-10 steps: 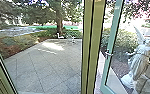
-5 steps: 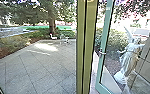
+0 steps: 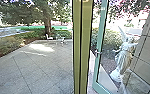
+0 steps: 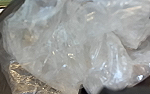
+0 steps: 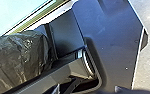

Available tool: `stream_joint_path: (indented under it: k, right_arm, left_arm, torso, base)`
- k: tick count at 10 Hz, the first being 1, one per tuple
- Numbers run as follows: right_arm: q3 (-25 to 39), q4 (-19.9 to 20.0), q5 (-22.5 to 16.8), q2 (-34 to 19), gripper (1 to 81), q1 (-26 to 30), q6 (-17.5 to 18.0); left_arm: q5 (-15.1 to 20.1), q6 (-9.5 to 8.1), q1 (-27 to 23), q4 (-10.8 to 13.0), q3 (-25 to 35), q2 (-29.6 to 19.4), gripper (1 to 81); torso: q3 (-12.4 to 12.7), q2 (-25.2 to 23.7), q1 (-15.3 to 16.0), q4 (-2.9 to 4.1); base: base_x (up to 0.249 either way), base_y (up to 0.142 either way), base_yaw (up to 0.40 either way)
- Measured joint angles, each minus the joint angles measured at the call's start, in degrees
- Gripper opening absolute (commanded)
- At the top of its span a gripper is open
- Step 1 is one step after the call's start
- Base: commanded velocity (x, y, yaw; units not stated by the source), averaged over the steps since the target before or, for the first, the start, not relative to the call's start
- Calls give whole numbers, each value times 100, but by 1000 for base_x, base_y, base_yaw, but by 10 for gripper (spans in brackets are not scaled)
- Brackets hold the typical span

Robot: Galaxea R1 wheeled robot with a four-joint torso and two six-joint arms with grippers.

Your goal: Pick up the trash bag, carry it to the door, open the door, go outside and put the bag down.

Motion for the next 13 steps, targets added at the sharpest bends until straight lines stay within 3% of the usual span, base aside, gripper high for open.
stream_joint_path:
  k: [8, 13]
  right_arm:
    - [-49, -93, 7, 45, 811, 0, -5]
    - [-57, -96, 2, 48, 811, 0, -6]
  left_arm:
    - [-5, 0, 0, -1, 0, 2, 10]
    - [-7, 0, -2, 0, 0, 2, 10]
  torso:
    - [0, 0, 0, 0]
    - [0, -2, 0, 0]
  base:
    - [0, 0, 0]
    - [0, -76, 0]
